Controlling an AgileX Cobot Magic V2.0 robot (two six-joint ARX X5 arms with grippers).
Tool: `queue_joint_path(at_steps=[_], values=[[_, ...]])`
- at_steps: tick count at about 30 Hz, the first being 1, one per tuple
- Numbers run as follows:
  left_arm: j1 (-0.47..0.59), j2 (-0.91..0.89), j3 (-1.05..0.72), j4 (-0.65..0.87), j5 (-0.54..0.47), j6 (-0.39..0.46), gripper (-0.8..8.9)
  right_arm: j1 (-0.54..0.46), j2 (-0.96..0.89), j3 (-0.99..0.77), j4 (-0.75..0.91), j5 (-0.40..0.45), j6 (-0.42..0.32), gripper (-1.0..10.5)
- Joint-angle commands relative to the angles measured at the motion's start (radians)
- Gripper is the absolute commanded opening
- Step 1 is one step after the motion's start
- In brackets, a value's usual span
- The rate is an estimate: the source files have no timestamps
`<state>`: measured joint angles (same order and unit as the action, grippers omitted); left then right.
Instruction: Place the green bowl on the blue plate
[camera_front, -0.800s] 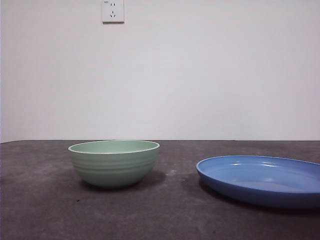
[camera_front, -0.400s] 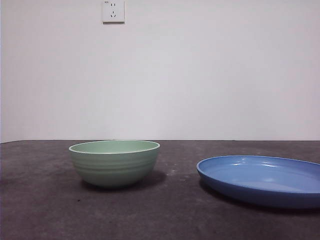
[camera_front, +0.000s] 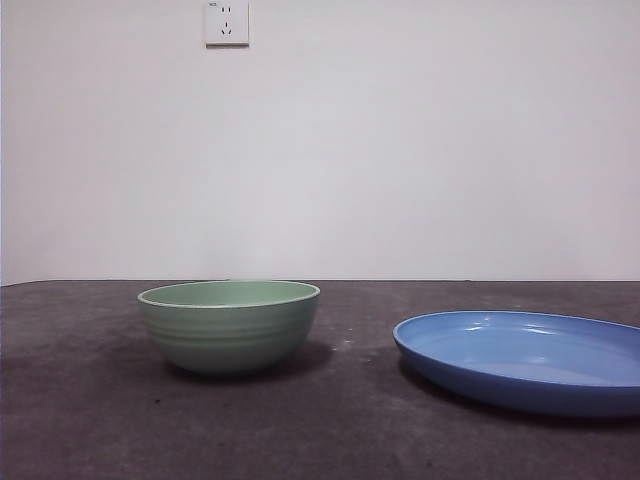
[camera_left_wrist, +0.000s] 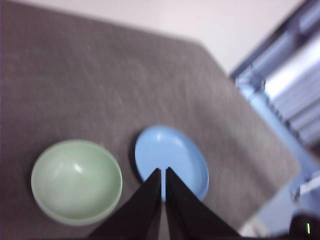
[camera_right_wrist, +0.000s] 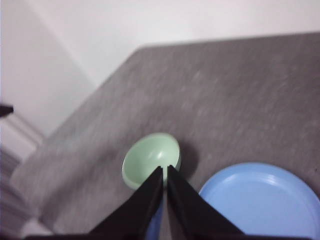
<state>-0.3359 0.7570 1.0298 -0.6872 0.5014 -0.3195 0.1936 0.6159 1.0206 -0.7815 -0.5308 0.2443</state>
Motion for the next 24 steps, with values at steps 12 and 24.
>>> queue_joint_path(at_steps=[12, 24], values=[[-0.031, 0.021, 0.073, -0.087, 0.005, 0.158, 0.29, 0.047, 0.081, 0.1, -0.164, -0.004, -0.198, 0.1], [-0.031, 0.021, 0.073, -0.084, 0.005, 0.143, 6.55, 0.047, 0.082, 0.1, -0.163, 0.006, -0.195, 5.0]])
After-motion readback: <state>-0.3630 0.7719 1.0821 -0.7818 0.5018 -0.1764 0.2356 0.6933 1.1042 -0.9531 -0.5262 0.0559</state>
